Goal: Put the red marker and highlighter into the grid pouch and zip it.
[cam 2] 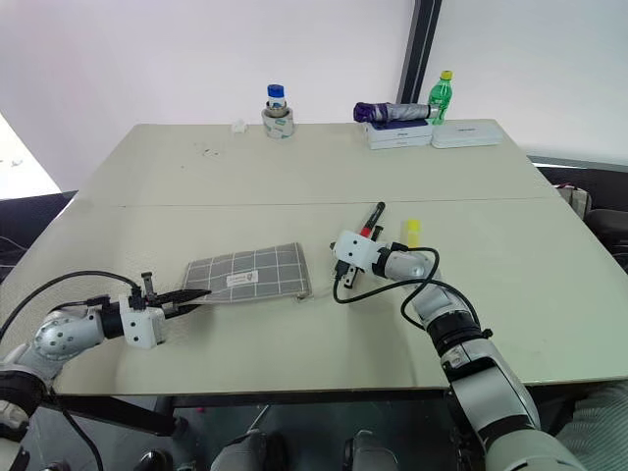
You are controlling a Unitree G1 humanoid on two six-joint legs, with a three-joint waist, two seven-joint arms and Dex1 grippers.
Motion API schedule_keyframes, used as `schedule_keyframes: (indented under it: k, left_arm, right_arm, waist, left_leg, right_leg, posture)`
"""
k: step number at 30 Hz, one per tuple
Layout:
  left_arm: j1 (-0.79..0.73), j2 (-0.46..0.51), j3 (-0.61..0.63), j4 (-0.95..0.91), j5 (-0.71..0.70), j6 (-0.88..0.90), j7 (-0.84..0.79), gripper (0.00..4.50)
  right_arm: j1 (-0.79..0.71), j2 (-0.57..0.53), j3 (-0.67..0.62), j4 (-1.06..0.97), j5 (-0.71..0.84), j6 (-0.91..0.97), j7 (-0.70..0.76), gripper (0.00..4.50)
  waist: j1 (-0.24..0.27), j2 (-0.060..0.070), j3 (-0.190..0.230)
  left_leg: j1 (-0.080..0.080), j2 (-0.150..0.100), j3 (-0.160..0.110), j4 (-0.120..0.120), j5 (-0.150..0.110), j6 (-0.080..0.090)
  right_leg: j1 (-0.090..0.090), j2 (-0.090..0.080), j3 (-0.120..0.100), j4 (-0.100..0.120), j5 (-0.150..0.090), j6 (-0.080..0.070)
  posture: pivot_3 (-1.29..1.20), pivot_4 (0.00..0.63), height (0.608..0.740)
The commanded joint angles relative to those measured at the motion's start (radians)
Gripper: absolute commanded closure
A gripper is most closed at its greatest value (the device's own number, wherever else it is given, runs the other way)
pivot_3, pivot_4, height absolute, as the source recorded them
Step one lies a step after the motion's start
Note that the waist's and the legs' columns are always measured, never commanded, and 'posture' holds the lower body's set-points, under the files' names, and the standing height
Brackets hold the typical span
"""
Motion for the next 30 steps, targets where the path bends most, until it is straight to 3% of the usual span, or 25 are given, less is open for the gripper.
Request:
schedule_keyframes:
  k: [1, 4, 7, 14, 22, 28, 30]
  left_arm:
    - [0.032, -0.005, 0.083, -0.158, -0.181, 0.22, -0.031, 4.44]
    - [0.072, -0.012, 0.129, -0.288, -0.218, 0.385, -0.009, 4.44]
    - [0.114, -0.019, 0.184, -0.408, -0.234, 0.524, 0.023, 4.5]
    - [0.134, -0.06, 0.248, -0.559, -0.205, 0.675, 0.054, 4.5]
    - [0.144, -0.102, 0.271, -0.625, -0.171, 0.722, 0.04, 4.5]
    - [0.146, -0.111, 0.28, -0.64, -0.158, 0.731, 0.034, 4.5]
    - [0.146, -0.114, 0.28, -0.642, -0.15, 0.728, 0.034, 4.5]
  right_arm:
    - [0.003, -0.023, -0.064, -0.094, 0.057, 0.036, 0.005, 4.5]
    - [0.017, -0.026, -0.108, -0.154, 0.13, 0.094, 0.047, 4.5]
    - [0.046, -0.021, -0.171, -0.248, 0.257, 0.202, 0.111, 3.64]
    - [0.151, 0.059, -0.187, -0.518, 0.468, 0.568, 0.154, 0.06]
    - [0.164, 0.238, -0.153, -0.5, 0.43, 0.62, -0.032, 0.06]
    - [0.137, 0.281, -0.165, -0.469, 0.44, 0.607, -0.059, 0.06]
    - [0.134, 0.284, -0.159, -0.471, 0.437, 0.613, -0.061, 0.6]
  waist:
    - [0.001, 0.0, 0.0]
    - [-0.001, 0.0, 0.0]
    - [-0.001, 0.0, 0.0]
    - [0.0, 0.0, 0.0]
    - [0.0, 0.0, 0.0]
    - [0.002, -0.001, 0.0]
    - [0.0, -0.001, 0.0]
  left_leg:
    - [0.0, 0.0, -0.001, 0.0, 0.0, 0.0]
    - [0.0, 0.0, -0.001, 0.0, 0.0, 0.0]
    - [0.0, 0.0, -0.002, 0.0, 0.0, 0.0]
    - [0.0, 0.0, -0.003, 0.0, 0.0, 0.0]
    - [0.0, 0.0, -0.003, 0.0, 0.0, 0.0]
    - [0.0, -0.001, -0.003, 0.0, 0.0, 0.0]
    - [0.0, 0.0, -0.003, 0.0, 0.0, 0.0]
  right_leg:
    - [0.0, 0.0, 0.0, 0.0, 0.0, 0.0]
    - [0.0, 0.0, 0.0, 0.0, 0.0, 0.0]
    - [0.0, 0.0, 0.0, 0.0, 0.0, 0.0]
    - [0.001, 0.001, 0.0, 0.0, 0.0, 0.0]
    - [0.001, 0.001, 0.0, 0.0, 0.0, 0.0]
    - [0.001, 0.001, 0.0, 0.0, 0.0, 0.0]
    - [0.001, 0.001, 0.0, 0.0, 0.0, 0.0]
  posture:
    - [0.0, 0.15, 0.738]
    - [0.0, 0.15, 0.738]
    - [0.0, 0.15, 0.738]
    - [0.0, 0.15, 0.738]
    - [0.0, 0.15, 0.738]
    - [0.0, 0.15, 0.738]
    - [0.0, 0.15, 0.738]
